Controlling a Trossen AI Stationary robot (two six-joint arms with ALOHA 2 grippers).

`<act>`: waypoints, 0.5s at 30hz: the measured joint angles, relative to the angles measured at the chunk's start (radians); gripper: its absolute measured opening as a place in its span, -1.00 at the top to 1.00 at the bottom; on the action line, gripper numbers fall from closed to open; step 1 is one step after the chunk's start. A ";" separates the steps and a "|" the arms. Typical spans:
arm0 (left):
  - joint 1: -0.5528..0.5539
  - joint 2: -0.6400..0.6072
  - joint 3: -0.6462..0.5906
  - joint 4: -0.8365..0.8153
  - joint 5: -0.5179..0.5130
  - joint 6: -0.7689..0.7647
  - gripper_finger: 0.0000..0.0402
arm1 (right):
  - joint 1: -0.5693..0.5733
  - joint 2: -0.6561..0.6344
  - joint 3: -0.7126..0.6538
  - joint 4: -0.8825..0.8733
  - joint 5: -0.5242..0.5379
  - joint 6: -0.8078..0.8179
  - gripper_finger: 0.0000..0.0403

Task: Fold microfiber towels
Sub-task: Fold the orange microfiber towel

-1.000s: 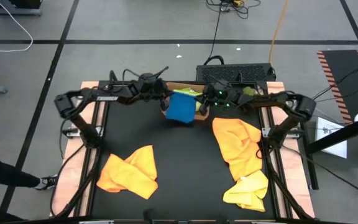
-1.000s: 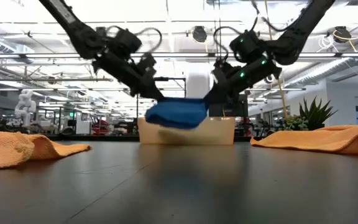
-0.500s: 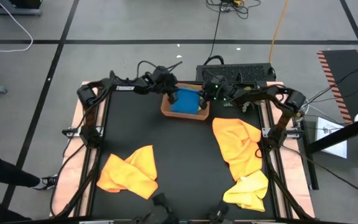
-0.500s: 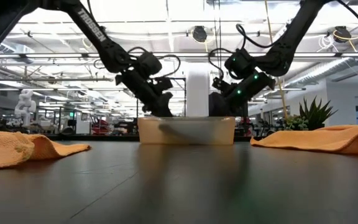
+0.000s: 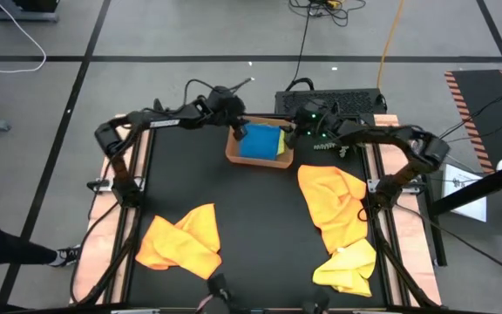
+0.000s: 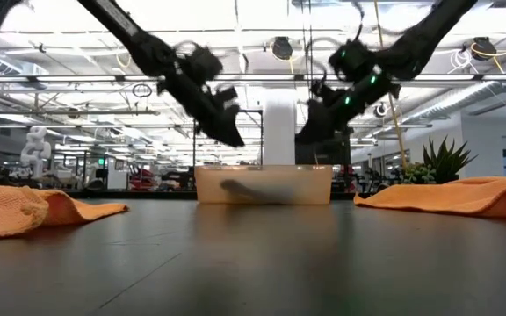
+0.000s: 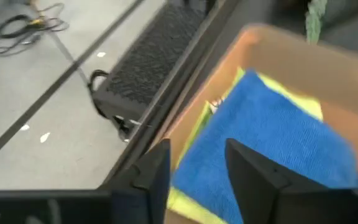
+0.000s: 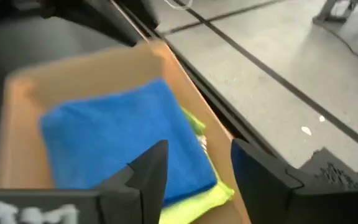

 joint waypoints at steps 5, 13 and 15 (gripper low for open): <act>-0.032 -0.189 0.001 -0.139 0.048 -0.127 0.09 | 0.080 -0.168 -0.040 -0.024 -0.028 0.010 0.10; -0.353 -0.413 -0.212 0.013 -0.042 -0.183 0.36 | 0.326 -0.345 -0.152 -0.004 -0.031 0.011 0.20; -0.436 -0.440 -0.283 0.113 -0.082 -0.223 0.43 | 0.389 -0.368 -0.176 -0.002 -0.025 0.030 0.21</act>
